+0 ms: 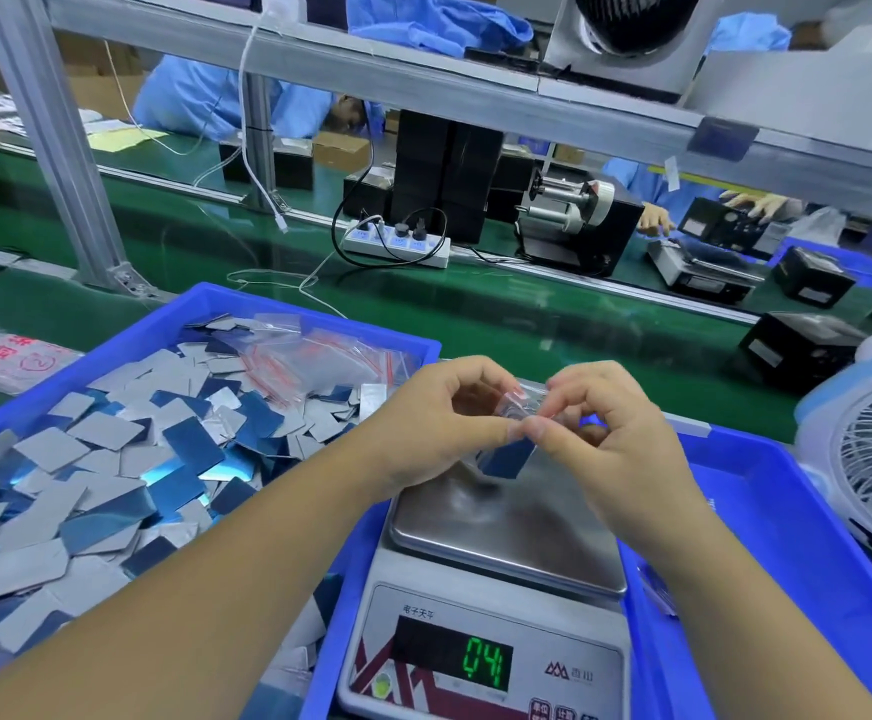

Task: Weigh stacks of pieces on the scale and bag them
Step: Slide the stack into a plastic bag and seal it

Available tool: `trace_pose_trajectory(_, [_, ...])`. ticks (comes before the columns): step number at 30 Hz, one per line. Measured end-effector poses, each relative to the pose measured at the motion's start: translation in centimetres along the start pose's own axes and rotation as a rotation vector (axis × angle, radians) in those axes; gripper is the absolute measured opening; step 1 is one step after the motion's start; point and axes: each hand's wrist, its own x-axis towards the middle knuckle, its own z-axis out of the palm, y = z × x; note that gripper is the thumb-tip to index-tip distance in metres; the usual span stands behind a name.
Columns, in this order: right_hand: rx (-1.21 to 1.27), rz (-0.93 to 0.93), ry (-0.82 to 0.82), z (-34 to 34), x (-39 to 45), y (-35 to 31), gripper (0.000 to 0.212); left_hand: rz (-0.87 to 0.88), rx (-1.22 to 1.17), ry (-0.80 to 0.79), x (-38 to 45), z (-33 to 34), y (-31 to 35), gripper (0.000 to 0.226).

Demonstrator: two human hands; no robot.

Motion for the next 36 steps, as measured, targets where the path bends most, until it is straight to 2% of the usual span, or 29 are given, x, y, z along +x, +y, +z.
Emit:
trace_pose_trajectory(4, [-0.051, 0.085, -0.136, -0.1, -0.1, 0.6, 0.018, -0.038, 0.018, -0.008, -0.1, -0.3, -0.2, 0.02])
trace_pose_trajectory(11, [0.008, 0.059, -0.037, -0.2, 0.0, 0.4, 0.024, -0.107, -0.1, 0.031, 0.0, -0.5, 0.1, 0.005])
trace_pose_trajectory(15, [0.135, 0.105, -0.03, -0.2, 0.1, 0.6, 0.029, -0.107, -0.077, 0.058, 0.2, -0.7, 0.0, 0.023])
trace_pose_trajectory(19, [0.175, 0.154, -0.031, -0.3, 0.1, 1.0, 0.036, -0.117, -0.084, 0.064, 0.2, -0.8, 0.1, 0.027])
trace_pose_trajectory(26, [0.222, 0.136, 0.014, -0.5, 0.2, 0.7, 0.027, -0.13, -0.055, 0.077, 0.2, -1.2, 0.1, 0.019])
trace_pose_trajectory(36, [0.271, 0.077, -0.039, -0.1, 0.2, 1.2, 0.025, -0.118, -0.03, 0.043, 0.1, -0.5, -0.1, 0.015])
